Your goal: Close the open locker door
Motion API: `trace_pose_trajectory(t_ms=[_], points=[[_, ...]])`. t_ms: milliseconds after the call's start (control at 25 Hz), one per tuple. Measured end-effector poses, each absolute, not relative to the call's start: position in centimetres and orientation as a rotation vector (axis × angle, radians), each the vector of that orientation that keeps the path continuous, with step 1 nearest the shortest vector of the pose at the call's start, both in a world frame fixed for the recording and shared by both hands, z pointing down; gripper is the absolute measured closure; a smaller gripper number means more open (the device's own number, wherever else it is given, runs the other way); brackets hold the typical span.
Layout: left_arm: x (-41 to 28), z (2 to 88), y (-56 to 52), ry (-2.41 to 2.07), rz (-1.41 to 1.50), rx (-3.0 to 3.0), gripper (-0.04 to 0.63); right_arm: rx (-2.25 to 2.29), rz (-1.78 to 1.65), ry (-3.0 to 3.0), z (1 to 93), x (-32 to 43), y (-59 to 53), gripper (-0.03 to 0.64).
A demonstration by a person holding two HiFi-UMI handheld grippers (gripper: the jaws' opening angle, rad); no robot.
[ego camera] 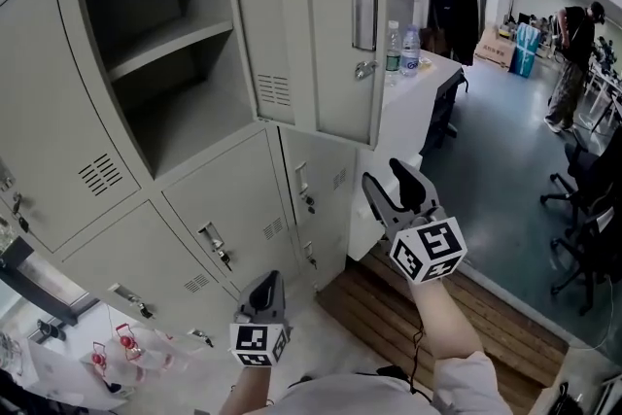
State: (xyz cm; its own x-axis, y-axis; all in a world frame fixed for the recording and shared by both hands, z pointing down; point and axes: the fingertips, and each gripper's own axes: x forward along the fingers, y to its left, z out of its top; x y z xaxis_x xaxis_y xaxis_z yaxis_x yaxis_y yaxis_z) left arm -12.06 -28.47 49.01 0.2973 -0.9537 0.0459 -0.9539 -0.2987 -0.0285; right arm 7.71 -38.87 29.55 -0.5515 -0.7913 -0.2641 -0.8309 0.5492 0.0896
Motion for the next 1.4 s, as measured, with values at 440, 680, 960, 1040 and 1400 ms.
trace_pose_trajectory(t_ms=[440,680,960,1040,1400], points=[[-12.7,49.0,-29.0,-1.916,0.078,2.477,0.586,-1.313,0.304,2.611,25.8,6.9,-43.3,0.419],[-12.9,49.0,-29.2,-1.932,0.079,2.463,0.586,-1.255,0.265,2.616,25.7,6.2,-43.3,0.419],[-13.0,48.6,-28.7,-1.948,0.087,2.464,0.586,-1.19,0.249,2.621,25.4,5.4,-42.0,0.419],[-13.0,48.5,-28.5,-1.951,0.091,2.464,0.586,-1.175,0.252,2.626,25.3,5.2,-41.5,0.419],[-13.6,48.8,-27.0,-1.973,0.108,2.441,0.586,-1.075,0.203,2.635,25.1,3.9,-39.0,0.419]])
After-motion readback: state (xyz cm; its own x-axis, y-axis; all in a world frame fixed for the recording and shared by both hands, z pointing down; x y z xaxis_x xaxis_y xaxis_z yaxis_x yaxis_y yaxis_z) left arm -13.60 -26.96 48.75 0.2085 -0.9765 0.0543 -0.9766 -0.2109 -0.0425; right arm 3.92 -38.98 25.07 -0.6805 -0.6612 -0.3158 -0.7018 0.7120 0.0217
